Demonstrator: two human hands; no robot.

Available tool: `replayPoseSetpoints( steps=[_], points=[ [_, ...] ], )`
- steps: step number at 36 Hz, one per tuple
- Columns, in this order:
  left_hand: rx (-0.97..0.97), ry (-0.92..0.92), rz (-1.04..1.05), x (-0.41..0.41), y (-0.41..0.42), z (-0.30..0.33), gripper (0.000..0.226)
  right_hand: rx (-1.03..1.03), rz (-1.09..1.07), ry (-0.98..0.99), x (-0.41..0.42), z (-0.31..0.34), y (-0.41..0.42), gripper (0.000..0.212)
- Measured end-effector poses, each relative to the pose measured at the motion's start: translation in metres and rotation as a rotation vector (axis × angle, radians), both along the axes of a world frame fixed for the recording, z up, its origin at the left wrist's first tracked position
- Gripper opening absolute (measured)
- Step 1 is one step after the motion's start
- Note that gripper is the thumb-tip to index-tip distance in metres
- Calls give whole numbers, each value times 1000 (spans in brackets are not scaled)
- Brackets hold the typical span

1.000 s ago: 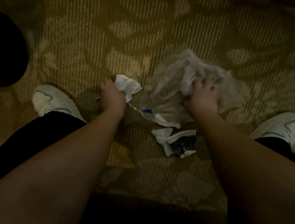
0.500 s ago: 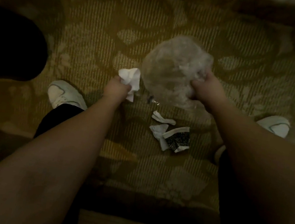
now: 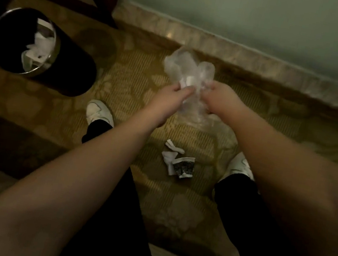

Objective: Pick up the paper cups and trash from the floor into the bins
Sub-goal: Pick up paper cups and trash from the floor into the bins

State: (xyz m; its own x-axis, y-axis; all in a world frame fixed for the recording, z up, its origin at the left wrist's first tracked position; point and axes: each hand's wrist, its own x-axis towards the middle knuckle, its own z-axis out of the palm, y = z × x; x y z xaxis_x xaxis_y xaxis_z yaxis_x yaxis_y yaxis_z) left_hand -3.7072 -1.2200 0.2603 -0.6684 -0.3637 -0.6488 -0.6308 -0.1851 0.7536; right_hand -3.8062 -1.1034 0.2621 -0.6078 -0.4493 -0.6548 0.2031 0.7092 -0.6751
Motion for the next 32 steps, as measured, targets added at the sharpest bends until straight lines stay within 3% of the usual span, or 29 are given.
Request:
replayPoseSetpoints(
  steps=[3, 9, 13, 16, 20, 22, 24, 27, 30, 32],
  points=[
    [25, 87, 84, 8, 14, 27, 36, -114, -2, -34, 6, 34, 1, 35],
    [62, 100, 217, 15, 29, 80, 24, -292, -11, -239, 15, 84, 21, 37],
    [81, 75, 245, 16, 32, 115, 30, -290, 48, -146, 17, 112, 37, 43],
    [140, 61, 207, 21, 29, 144, 28, -294, 80, 91, 18, 140, 50, 70],
    [127, 22, 41, 38, 26, 182, 22, -337, 201, 378, 21, 180, 61, 82],
    [141, -36, -42, 45, 25, 198, 21, -333, 324, 383, 25, 199, 62, 88],
    [131, -48, -58, 58, 28, 219, 18, -385, 428, 263, 45, 219, 63, 92],
    [93, -75, 14, 67, 35, 241, 18, -380, 673, 190, 73, 232, 58, 82],
    [138, -75, 125, 76, 37, 243, 26, -291, 642, 345, 89, 219, 61, 101],
    [200, -23, 204, 86, 40, 246, 32, -295, 591, 464, 96, 221, 64, 93]
  ],
)
